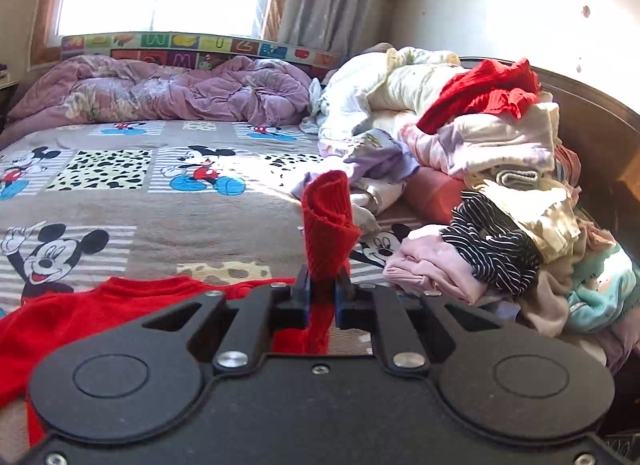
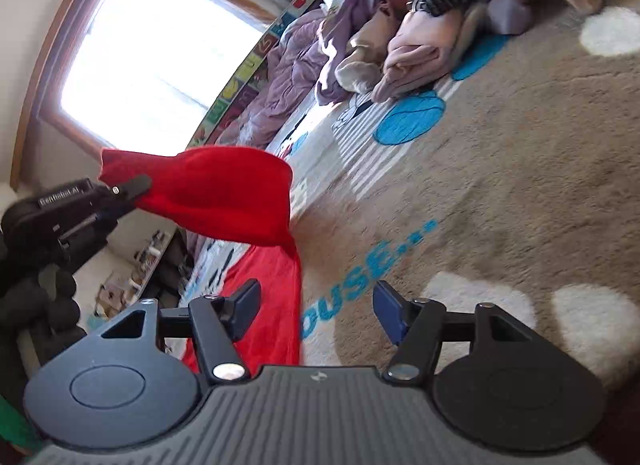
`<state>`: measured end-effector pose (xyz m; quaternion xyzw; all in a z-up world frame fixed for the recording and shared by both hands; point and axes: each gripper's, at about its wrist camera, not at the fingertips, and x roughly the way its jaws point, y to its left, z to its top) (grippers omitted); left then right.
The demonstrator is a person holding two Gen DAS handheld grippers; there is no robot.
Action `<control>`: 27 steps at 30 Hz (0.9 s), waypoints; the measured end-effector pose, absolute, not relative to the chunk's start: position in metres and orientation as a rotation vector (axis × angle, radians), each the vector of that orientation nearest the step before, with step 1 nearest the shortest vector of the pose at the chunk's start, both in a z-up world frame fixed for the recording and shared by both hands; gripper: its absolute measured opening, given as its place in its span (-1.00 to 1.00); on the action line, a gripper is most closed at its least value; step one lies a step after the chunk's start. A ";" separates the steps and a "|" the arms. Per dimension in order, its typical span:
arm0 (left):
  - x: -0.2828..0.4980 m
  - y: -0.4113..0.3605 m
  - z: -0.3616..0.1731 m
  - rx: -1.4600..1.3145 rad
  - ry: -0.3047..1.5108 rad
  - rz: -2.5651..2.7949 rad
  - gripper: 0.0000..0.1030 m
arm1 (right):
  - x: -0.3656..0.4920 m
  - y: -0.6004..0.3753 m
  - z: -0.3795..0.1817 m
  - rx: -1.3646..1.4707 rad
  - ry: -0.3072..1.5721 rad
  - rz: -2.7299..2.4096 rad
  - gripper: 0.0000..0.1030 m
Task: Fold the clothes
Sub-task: 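Lift the sleeve with the left gripper and fold it across the sweater body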
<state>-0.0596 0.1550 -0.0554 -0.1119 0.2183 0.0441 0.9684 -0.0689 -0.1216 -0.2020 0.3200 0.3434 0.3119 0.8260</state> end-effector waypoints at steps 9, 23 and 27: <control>-0.104 0.244 -0.052 -0.415 0.375 0.199 -0.82 | -0.105 -0.024 -0.196 0.213 0.783 0.737 0.06; -0.151 0.350 -0.070 -0.689 0.311 0.291 -0.82 | -0.148 0.032 -0.170 -0.177 0.623 0.786 -0.84; -0.160 0.372 -0.078 -0.724 0.313 0.317 -0.82 | -0.160 0.053 -0.164 -0.282 0.591 0.831 -0.84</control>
